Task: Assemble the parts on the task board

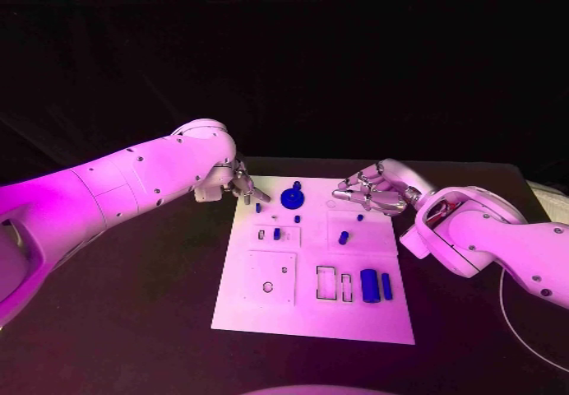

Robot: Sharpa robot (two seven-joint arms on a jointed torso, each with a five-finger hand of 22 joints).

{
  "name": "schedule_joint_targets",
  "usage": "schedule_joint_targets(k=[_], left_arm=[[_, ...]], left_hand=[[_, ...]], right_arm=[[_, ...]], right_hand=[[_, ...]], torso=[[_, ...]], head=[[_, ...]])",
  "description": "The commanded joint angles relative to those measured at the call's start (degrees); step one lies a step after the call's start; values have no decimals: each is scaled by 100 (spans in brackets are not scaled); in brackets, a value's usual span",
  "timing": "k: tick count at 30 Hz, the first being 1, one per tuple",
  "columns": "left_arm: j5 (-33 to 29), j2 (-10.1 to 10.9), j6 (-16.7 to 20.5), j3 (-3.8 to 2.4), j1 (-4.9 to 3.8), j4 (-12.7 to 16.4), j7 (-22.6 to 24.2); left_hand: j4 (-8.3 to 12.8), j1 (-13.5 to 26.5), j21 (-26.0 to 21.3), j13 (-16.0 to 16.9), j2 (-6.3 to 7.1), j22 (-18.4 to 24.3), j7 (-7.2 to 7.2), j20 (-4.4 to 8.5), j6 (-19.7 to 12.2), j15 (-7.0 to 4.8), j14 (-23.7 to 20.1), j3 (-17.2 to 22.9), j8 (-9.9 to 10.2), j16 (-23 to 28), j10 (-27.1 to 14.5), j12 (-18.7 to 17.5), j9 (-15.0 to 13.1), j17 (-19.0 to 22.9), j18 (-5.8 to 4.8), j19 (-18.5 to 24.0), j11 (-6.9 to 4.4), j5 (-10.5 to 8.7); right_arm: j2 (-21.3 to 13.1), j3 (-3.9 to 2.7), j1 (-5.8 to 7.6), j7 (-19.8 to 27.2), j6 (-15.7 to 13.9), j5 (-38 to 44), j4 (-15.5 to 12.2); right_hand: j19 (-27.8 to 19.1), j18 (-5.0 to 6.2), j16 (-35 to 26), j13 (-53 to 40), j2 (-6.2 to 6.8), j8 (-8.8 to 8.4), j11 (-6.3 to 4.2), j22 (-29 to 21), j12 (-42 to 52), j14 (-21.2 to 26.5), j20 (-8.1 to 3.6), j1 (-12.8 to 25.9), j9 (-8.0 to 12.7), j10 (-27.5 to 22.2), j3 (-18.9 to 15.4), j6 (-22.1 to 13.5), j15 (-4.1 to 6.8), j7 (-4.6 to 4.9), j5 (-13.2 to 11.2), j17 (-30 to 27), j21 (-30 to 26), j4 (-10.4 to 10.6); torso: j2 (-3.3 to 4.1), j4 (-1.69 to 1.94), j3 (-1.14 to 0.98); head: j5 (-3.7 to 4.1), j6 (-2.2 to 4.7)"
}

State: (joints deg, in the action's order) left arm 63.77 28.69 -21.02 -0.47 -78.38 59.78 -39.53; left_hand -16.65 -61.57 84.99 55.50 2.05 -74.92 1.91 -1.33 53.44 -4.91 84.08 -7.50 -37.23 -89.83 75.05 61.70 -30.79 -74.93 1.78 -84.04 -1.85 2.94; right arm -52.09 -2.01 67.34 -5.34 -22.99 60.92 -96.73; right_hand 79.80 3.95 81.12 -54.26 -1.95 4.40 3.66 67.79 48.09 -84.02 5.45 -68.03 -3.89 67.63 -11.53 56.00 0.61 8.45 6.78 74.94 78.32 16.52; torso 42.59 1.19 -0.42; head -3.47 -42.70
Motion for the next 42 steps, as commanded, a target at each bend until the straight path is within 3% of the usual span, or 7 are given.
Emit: schedule_joint_targets(k=[1, 28, 42], left_arm=[[-40, -37, -186, 6, 3, -24, 65], [-186, -141, -251, 31, 39, -87, 151], [-232, -145, -276, 33, 41, -95, 160]], left_hand=[[10, -4, 19, 8, -47, -826, 1, 38, 17, -46, 592, -25, -36, -17, 38, 31, -12, -1507, -5, -264, -20, -27], [60, -416, 13, -1, -289, -828, -4, 48, -33, -51, 592, -93, -97, -17, 38, 28, -127, -1507, -4, -262, -25, -24], [285, -1057, 7, -20, -661, -833, -22, 54, -43, -59, 592, 113, -168, -17, 36, 13, -244, -1507, -3, -260, -41, -23]], right_arm=[[9, 1, -5, 9, 78, 19, 2], [48, 2, -19, 11, 96, 19, 30], [48, 2, -22, 1, 97, 19, 39]], right_hand=[[-31, 60, -25, -3, -45, -23, 4, -8, 38, -312, -18, -4, 0, -50, -46, 39, 13, 10, 21, 254, -20, 4], [-31, 60, -29, -8, -51, -22, 3, -8, 48, -311, -18, -12, -1, -46, -49, 41, 14, 9, 35, 250, -21, 3], [-31, 60, -29, -9, -55, -21, 3, -8, 51, -311, -19, -21, -1, -45, -51, 44, 14, 8, 44, 250, -21, 1]], torso=[[-3, -3, 5], [-6, -4, 1], [-5, -3, 1]], head=[[1, -5], [4, -23], [7, -39]])
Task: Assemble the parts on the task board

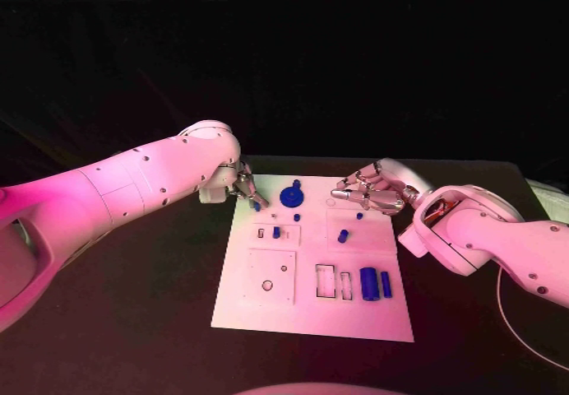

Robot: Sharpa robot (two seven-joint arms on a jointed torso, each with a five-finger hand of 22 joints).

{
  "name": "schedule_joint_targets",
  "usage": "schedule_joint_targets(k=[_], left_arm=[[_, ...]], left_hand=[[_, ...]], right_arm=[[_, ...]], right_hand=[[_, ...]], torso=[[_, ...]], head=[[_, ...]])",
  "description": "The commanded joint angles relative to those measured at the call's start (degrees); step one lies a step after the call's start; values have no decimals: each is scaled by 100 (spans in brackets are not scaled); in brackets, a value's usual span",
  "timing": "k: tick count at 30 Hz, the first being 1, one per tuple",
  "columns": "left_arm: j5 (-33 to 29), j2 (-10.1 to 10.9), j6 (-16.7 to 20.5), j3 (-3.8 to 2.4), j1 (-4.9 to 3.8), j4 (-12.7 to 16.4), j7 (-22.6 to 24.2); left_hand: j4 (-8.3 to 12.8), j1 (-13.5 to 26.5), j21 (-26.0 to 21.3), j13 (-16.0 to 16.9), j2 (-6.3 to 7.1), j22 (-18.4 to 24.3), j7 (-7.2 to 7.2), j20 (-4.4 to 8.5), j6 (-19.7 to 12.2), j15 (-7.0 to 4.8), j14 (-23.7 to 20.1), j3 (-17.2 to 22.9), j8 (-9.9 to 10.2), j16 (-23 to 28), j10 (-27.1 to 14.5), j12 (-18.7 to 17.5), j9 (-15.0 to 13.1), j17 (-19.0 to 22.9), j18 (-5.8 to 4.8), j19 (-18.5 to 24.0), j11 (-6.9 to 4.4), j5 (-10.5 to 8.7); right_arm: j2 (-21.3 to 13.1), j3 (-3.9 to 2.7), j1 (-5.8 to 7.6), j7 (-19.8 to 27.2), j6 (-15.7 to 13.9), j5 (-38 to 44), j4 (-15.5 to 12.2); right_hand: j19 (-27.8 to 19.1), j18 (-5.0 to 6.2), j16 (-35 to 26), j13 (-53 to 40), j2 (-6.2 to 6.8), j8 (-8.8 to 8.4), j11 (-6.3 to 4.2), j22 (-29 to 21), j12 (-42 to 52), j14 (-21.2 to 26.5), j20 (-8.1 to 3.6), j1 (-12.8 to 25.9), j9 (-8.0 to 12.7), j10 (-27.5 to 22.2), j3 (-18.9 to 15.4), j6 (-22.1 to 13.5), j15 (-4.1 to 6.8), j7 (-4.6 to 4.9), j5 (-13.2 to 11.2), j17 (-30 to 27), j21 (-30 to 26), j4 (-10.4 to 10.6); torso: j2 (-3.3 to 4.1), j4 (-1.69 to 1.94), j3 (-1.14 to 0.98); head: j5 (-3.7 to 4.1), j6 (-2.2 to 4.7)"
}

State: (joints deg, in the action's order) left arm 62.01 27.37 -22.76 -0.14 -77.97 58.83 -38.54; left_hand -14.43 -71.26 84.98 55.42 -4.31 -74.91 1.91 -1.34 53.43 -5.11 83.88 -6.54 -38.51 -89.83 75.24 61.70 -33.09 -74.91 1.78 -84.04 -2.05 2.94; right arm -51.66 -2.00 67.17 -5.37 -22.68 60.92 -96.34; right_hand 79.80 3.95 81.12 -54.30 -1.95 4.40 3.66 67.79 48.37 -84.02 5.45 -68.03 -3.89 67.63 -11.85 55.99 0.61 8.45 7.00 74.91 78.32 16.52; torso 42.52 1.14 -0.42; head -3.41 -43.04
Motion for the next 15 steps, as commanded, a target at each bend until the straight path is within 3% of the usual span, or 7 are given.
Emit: schedule_joint_targets(k=[1, 9, 15], left_arm=[[-57, -12, -94, -1, 0, 0, 61], [-73, -5, -42, -1, 0, -2, 121], [-140, -3, 69, 0, 0, -10, 203]], left_hand=[[92, -148, 4, -17, -59, -831, -27, 56, -45, -41, 612, 50, -45, -17, 14, 10, -22, -1509, -2, -258, -26, -22], [555, -981, -35, -83, -432, -789, -74, 93, -227, -83, 612, 665, 31, -17, -49, -76, -49, -1509, 11, -231, -76, -17], [651, -1121, -43, -124, -459, -786, -26, 87, -303, -53, 612, 965, 80, -17, -85, -128, -57, -1509, 10, -225, -36, -20]], right_arm=[[5, 0, -5, 4, 66, 20, 0], [6, 0, -5, 8, 70, 19, 8], [7, 0, -6, 10, 74, 18, 20]], right_hand=[[-31, 60, -29, -5, -56, -21, 3, -9, 22, -311, -18, -21, -1, -45, -19, 44, 14, 9, 21, 253, -21, 1], [-32, 60, -33, -8, -67, -19, 2, -11, 29, -310, -19, -39, -2, -42, -21, 48, 15, 7, 35, 248, -23, -2], [-32, 61, -34, -8, -67, -19, 2, -12, 29, -310, -19, -40, -2, -42, -21, 49, 15, 7, 36, 247, -23, -2]], torso=[[2, 2, 1], [1, 4, 2], [-2, 3, 0]], head=[[0, -5], [8, -30], [10, -37]])
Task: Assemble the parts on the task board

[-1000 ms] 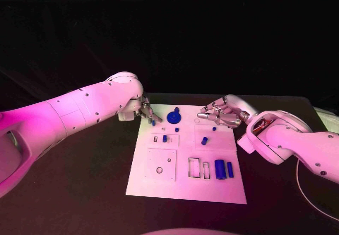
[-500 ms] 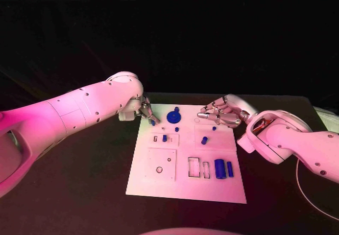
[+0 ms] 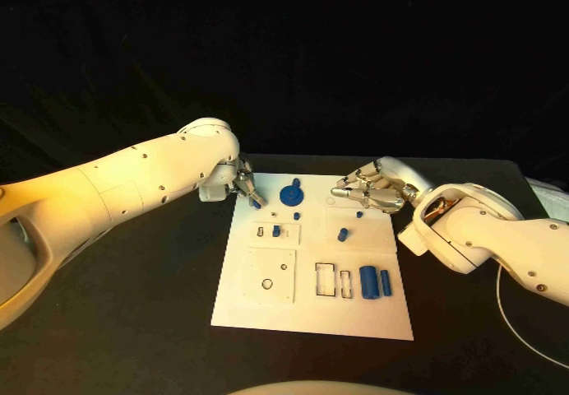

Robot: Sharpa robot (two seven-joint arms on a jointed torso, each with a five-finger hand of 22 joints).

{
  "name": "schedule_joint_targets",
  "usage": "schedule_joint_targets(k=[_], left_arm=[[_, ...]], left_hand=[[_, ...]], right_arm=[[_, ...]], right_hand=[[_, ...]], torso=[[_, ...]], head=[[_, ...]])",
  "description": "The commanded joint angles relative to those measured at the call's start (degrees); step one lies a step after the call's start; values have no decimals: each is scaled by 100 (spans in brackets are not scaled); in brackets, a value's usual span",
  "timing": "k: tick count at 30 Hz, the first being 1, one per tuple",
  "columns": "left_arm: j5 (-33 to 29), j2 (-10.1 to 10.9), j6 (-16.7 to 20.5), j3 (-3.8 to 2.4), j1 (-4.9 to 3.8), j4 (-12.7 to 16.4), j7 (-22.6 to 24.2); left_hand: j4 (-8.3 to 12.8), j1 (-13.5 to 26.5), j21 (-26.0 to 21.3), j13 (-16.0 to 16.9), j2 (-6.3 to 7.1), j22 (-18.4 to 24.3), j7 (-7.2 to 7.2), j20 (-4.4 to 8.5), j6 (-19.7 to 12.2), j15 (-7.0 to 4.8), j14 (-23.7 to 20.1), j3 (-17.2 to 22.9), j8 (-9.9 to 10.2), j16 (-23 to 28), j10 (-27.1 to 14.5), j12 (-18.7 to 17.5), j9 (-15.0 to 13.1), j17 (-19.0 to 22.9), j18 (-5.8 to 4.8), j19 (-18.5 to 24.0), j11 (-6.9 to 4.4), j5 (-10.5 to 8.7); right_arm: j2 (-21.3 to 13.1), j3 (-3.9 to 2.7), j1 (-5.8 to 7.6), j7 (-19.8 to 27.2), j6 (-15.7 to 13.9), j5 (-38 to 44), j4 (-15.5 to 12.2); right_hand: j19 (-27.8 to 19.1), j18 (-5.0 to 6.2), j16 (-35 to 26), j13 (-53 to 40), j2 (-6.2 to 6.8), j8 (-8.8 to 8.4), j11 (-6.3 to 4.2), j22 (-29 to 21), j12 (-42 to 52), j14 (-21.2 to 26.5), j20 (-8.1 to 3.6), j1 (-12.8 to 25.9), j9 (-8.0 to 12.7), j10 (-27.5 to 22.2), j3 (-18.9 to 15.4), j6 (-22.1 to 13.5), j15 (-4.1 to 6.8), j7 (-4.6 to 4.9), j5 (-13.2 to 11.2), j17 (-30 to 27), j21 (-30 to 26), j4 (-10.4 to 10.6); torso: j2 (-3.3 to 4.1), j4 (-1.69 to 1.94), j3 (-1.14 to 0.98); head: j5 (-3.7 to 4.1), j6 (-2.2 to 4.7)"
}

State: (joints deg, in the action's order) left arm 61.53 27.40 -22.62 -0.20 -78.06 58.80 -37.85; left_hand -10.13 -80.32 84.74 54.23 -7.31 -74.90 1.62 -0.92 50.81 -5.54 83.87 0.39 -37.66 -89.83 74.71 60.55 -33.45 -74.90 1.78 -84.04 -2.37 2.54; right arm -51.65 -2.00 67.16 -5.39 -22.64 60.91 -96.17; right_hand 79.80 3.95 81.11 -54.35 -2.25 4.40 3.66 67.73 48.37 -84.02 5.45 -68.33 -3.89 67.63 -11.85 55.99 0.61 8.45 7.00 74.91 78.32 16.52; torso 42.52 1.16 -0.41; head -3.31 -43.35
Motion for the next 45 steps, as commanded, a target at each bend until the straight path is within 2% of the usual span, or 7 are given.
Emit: schedule_joint_targets(k=[1, 11, 19, 25, 33, 38, 45], left_arm=[[-119, -3, 83, 6, 9, -6, 143], [-589, 265, 345, 7, 9, 355, 89], [-804, 672, 828, 14, 15, 1012, 122], [-654, 959, 1076, 33, 93, 1490, 285], [-396, 1135, 968, 128, 203, 1798, 448], [-303, 1183, 894, 142, 287, 1872, 492], [-272, 1202, 710, 147, 328, 1904, 515]], left_hand=[[228, -222, -15, -8, -155, -793, 9, 43, -48, -6, 613, 320, -2, -17, -34, -18, -25, -1510, 8, -227, 1, 20], [237, -150, -28, -8, -23, -785, 23, 25, -52, 12, 613, 691, -26, -17, -23, -16, -86, -1510, 13, -218, 16, 19], [221, 77, -39, 5, 285, -786, 14, 25, -40, 2, 613, 1378, -79, -17, 14, 6, -193, -1510, 16, -216, 12, 20], [268, 201, -28, 4, 544, -810, 11, 31, -29, 2, 613, 1916, -94, -17, 35, 11, -245, -1510, 11, -227, 5, 21], [313, 391, -19, -8, 799, -832, 11, 33, 2, 6, 613, 2470, -104, -17, 66, 9, -291, -1510, 7, -236, 4, 18], [352, 523, -23, -13, 930, -835, 10, 33, 20, 7, 613, 2766, -108, -17, 87, 9, -321, -1510, 8, -235, 4, 18], [378, 573, -22, -15, 979, -841, 9, 32, 29, 8, 613, 2876, -109, -17, 95, 9, -333, -1510, 7, -237, 3, 18]], right_arm=[[5, 0, -5, 10, 73, 19, 4], [0, 3, -8, -29, 151, 18, 13], [-7, 10, -16, -46, 180, 18, 25], [-11, 14, -36, -48, 200, 18, 32], [-9, 16, -59, -47, 218, 17, 37], [-9, 16, -69, -47, 225, 17, 42], [-3, 17, -76, -47, 234, 17, 46]], right_hand=[[-32, 60, -34, -3, -37, -18, 2, -5, 30, -310, -19, -9, -2, -42, -21, 49, 15, 7, 36, 248, -23, -1], [-38, 63, -42, 7, -43, -15, 0, -18, 21, -308, -19, -16, -4, -48, -24, 56, 15, 5, 47, 237, -30, 0], [-45, 66, -47, 17, -43, -13, 0, -33, 9, -306, -19, -18, -4, -56, -27, 59, 15, 4, 50, 231, -39, 0], [-48, 67, -47, 20, -42, -12, 0, -39, 7, -306, -19, -18, -4, -57, -28, 60, 15, 4, 51, 231, -42, 0], [-48, 67, -47, 20, -42, -12, 0, -39, 7, -306, -19, -18, -4, -57, -28, 60, 15, 4, 51, 231, -42, 0], [-50, 68, -49, 16, -43, -10, -1, -43, 12, -305, -20, -18, -5, -56, -34, 65, 16, 3, 54, 229, -45, 3], [-50, 68, -49, 16, -43, -10, -1, -43, 12, -305, -20, -18, -5, -56, -34, 65, 16, 3, 54, 229, -45, 3]], torso=[[-3, 1, -1], [-10, 8, -4], [-34, 37, -13], [-39, 45, -13], [-27, 35, -9], [-26, 27, -11], [-32, 30, -21]], head=[[-1, -6], [-23, -1], [-23, -22], [-36, -42], [-61, -51], [-64, -69], [-68, -89]])
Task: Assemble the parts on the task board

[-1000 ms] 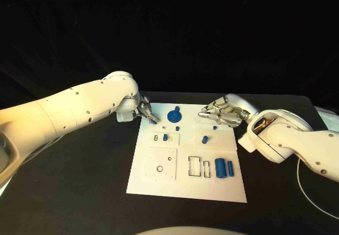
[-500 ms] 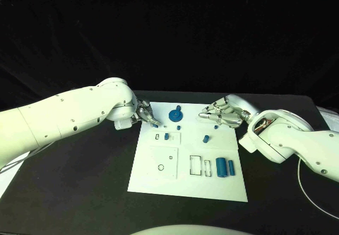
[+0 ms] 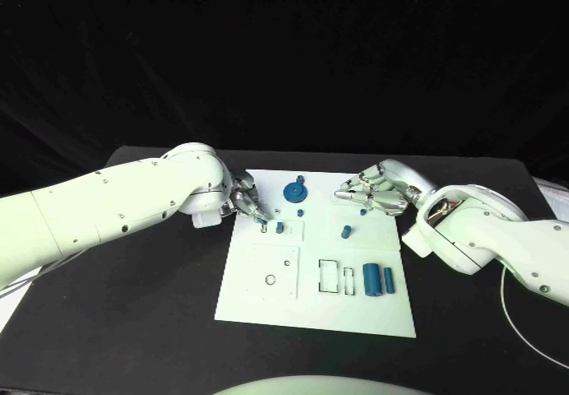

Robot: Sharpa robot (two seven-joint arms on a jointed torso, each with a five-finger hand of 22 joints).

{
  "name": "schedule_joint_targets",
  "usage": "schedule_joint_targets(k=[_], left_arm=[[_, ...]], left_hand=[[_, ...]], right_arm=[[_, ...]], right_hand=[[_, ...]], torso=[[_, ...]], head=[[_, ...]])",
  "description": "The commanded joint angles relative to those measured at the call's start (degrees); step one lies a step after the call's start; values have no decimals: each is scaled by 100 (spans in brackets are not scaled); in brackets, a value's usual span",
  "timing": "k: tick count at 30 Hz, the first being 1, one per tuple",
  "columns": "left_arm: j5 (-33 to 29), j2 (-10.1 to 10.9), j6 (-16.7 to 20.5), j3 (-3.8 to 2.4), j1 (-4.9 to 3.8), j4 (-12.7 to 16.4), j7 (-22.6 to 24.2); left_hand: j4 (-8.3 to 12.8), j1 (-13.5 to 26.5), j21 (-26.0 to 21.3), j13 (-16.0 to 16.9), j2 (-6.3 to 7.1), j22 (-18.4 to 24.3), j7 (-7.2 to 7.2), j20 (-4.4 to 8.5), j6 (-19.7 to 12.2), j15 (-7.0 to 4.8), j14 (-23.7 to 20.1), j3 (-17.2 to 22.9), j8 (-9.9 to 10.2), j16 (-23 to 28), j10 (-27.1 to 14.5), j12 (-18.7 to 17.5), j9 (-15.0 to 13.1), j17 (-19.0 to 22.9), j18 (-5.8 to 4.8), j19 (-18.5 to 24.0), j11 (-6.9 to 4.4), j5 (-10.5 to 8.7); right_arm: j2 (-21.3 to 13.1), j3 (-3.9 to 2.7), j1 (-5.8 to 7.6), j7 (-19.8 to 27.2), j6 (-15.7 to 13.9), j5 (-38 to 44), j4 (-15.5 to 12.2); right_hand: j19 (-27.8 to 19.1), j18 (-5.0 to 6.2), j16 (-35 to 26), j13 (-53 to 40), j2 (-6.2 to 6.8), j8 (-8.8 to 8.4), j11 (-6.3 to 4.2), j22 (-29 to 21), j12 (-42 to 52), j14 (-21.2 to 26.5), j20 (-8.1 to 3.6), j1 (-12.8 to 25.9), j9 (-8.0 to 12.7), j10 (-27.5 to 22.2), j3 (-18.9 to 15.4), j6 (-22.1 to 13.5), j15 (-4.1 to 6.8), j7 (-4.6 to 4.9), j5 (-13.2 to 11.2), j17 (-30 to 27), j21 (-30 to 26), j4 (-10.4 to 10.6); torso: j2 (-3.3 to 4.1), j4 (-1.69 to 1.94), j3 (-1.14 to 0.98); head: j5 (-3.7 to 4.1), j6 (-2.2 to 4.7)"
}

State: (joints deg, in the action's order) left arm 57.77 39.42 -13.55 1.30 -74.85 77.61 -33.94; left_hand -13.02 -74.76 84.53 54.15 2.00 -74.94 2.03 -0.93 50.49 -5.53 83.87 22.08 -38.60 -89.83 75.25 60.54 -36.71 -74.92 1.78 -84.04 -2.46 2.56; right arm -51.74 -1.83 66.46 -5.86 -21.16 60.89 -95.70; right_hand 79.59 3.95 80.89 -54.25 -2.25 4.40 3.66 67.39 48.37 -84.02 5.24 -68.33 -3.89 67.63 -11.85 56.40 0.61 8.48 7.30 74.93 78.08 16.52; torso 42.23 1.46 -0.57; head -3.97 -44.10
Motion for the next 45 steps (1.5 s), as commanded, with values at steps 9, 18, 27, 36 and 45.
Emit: schedule_joint_targets(k=[9, 18, 27, 36, 45], left_arm=[[142, 14, -471, -1, 15, 38, 87], [167, 21, -602, -1, 17, 53, 58], [164, 19, -682, 3, 19, 83, 33], [206, -6, -674, 11, 22, 78, 3], [266, -127, -574, 49, 44, 49, -74]], left_hand=[[697, 40, -3, -6, 88, -837, -34, 32, 71, 9, 613, 775, -13, -17, 49, 10, -12, -1508, 7, -237, 10, 15], [718, 56, -5, -12, 113, -836, -35, 31, 81, 10, 613, 823, -11, -17, 53, 6, -15, -1508, 7, -235, 10, 15], [729, 65, -2, -7, 127, -840, -36, 30, 88, 10, 613, 848, -10, -17, 59, 10, -16, -1508, 6, -237, 9, 15], [729, 65, -2, -7, 127, -840, -36, 30, 88, 10, 613, 848, -10, -17, 59, 10, -16, -1508, 6, -237, 9, 15], [697, 197, -17, -13, 114, -827, -30, 27, 118, 15, 613, 951, -17, -17, 73, 8, -32, -1508, 10, -228, 16, 14]], right_arm=[[9, 0, -8, 1, 88, 19, 3], [6, 0, -9, 1, 94, 18, 2], [9, 0, -9, 1, 96, 18, 0], [10, 0, -9, 4, 95, 18, 1], [10, 0, -10, 16, 77, 12, -1]], right_hand=[[-29, 68, -29, 3, -45, -8, -1, -8, 17, -304, 1, -18, -6, -56, -38, 27, 16, -1, 26, 224, -20, 4], [-29, 68, -29, 3, -45, -8, -1, -8, 17, -304, 1, -18, -6, -56, -38, 27, 16, -1, 26, 224, -20, 4], [-29, 68, -29, 3, -45, -8, -1, -8, 17, -304, 1, -18, -6, -56, -38, 27, 16, -1, 26, 224, -20, 4], [-29, 68, -29, 3, -45, -8, -1, -8, 17, -304, 1, -18, -6, -56, -38, 27, 16, -1, 26, 224, -20, 4], [-29, 68, -29, 3, -45, -8, -1, -8, 17, -304, 1, -18, -6, -56, -38, 27, 16, -1, 26, 224, -20, 4]], torso=[[-3, -1, -4], [-3, 0, -2], [-3, 0, -4], [1, 2, 0], [0, 0, 2]], head=[[-2, -26], [-2, -40], [-5, -57], [-8, -68], [-15, -80]])
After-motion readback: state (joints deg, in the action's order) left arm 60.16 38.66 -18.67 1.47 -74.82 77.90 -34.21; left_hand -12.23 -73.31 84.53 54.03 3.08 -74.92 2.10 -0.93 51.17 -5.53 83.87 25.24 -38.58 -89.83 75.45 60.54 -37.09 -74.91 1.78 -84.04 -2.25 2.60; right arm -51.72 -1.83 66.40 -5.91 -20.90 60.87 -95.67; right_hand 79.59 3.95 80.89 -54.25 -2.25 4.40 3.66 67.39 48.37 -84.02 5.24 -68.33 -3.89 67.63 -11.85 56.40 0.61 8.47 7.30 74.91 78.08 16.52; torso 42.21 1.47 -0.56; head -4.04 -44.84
